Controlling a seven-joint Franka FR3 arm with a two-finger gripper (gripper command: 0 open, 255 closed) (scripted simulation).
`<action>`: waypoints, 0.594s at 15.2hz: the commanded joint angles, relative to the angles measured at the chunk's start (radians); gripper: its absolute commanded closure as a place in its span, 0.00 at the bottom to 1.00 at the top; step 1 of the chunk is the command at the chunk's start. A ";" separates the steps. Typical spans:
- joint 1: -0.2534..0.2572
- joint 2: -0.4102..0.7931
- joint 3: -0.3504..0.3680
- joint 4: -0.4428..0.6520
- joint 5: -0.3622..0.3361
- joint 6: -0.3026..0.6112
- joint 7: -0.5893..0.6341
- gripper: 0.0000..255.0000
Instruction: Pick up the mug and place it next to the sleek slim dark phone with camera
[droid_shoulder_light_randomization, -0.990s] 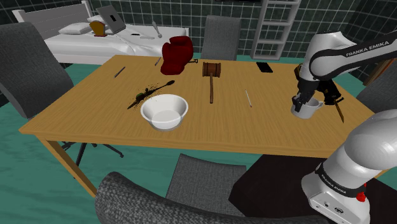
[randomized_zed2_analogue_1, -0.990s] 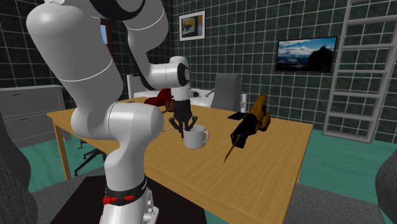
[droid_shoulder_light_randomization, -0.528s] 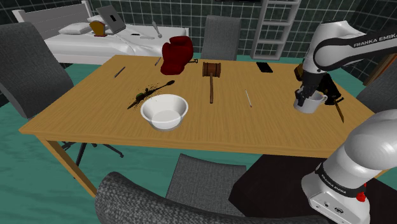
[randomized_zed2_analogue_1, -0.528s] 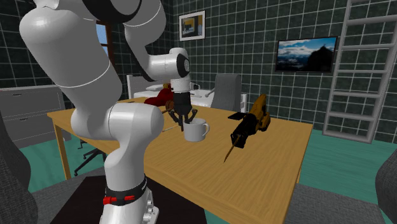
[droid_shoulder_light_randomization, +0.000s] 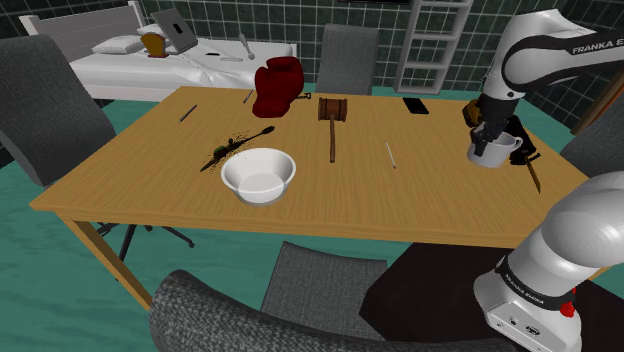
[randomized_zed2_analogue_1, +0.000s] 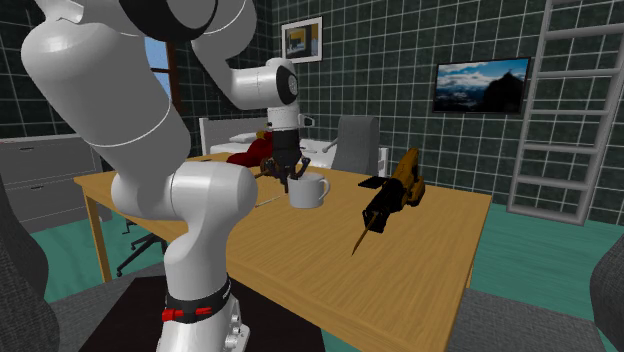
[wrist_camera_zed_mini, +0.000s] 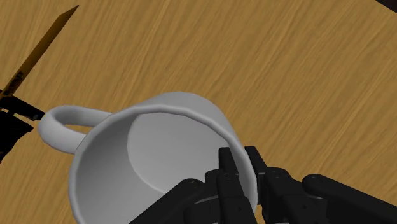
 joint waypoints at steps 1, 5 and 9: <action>0.003 -0.012 0.010 0.023 0.009 -0.035 -0.002 1.00; 0.006 -0.028 0.025 0.066 0.023 -0.094 -0.009 1.00; 0.010 -0.039 0.039 0.113 0.036 -0.151 -0.015 1.00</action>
